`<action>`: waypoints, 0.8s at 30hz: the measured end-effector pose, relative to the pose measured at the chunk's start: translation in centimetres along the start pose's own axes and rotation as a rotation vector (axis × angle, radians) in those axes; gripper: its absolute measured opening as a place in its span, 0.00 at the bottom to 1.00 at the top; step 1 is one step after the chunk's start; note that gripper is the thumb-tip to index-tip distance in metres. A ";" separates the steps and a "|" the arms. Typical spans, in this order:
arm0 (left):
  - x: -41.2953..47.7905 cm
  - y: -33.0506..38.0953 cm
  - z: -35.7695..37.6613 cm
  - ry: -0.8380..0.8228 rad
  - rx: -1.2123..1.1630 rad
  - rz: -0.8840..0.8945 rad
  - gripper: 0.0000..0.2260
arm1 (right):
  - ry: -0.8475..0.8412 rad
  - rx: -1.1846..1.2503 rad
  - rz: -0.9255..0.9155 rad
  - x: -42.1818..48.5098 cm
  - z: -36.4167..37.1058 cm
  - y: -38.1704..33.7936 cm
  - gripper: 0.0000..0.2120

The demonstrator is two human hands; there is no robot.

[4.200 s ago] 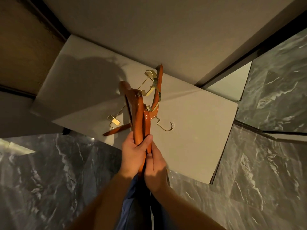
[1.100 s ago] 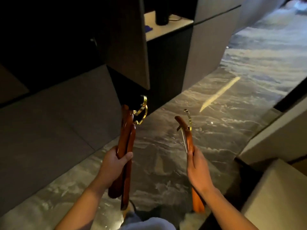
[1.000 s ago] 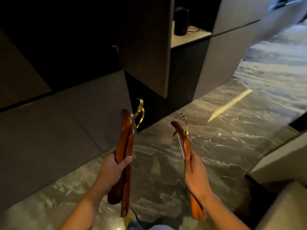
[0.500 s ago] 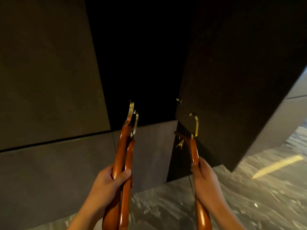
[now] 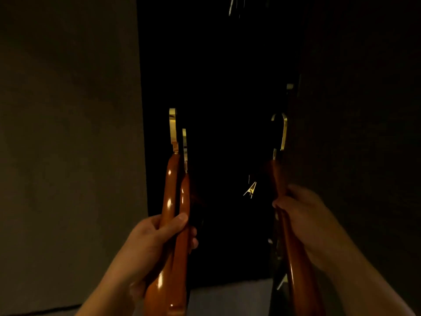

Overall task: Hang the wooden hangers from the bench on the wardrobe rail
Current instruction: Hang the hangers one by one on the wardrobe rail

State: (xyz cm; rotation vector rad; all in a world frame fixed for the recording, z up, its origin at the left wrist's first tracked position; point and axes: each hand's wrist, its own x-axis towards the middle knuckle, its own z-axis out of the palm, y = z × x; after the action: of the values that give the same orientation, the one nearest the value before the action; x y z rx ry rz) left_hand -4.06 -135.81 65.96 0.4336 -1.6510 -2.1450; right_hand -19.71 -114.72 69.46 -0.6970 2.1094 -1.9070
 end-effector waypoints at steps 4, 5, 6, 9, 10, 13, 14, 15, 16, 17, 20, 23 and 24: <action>4.7 5.6 2.6 -0.001 -0.006 0.086 0.16 | -0.004 0.020 -0.108 6.6 -2.4 -5.4 0.07; 5.8 7.0 3.3 0.002 0.000 0.111 0.16 | -0.011 0.015 -0.133 8.0 -2.8 -6.8 0.07; 6.9 8.3 3.9 0.004 0.017 0.136 0.15 | -0.019 0.003 -0.165 9.4 -3.2 -8.0 0.07; 10.0 11.6 4.9 0.004 0.062 0.190 0.14 | -0.029 -0.034 -0.266 13.2 -3.5 -11.6 0.07; 11.1 12.7 5.1 0.010 0.075 0.204 0.13 | -0.034 -0.040 -0.291 14.5 -3.4 -12.7 0.07; 13.8 16.3 5.4 0.004 0.089 0.266 0.16 | -0.062 -0.056 -0.359 17.9 -2.7 -16.3 0.06; 14.7 17.4 5.5 -0.006 0.082 0.291 0.17 | -0.074 -0.067 -0.385 19.0 -2.4 -17.6 0.06; 15.6 18.4 5.7 -0.016 0.061 0.308 0.19 | -0.082 -0.072 -0.409 20.2 -2.0 -18.9 0.06; 16.5 19.5 5.8 -0.011 0.040 0.314 0.21 | -0.086 -0.068 -0.425 21.3 -1.6 -20.2 0.07; 17.3 20.4 6.1 0.011 0.030 0.312 0.22 | -0.088 -0.058 -0.436 22.4 -1.1 -21.5 0.06; 19.6 23.2 7.3 0.054 0.074 0.316 0.18 | -0.084 -0.039 -0.463 25.1 0.1 -25.5 0.04; 21.8 25.8 7.8 0.089 0.127 0.323 0.07 | -0.089 -0.095 -0.498 28.5 1.2 -28.9 0.11; 22.8 26.7 7.6 0.104 0.143 0.319 0.08 | -0.087 -0.129 -0.511 29.7 1.6 -29.9 0.15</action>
State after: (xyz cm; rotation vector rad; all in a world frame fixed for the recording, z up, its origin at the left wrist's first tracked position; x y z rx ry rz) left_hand -24.29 -146.45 93.62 0.2935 -1.6924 -1.7540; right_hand -38.68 -131.80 103.10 -1.4348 2.1601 -1.9277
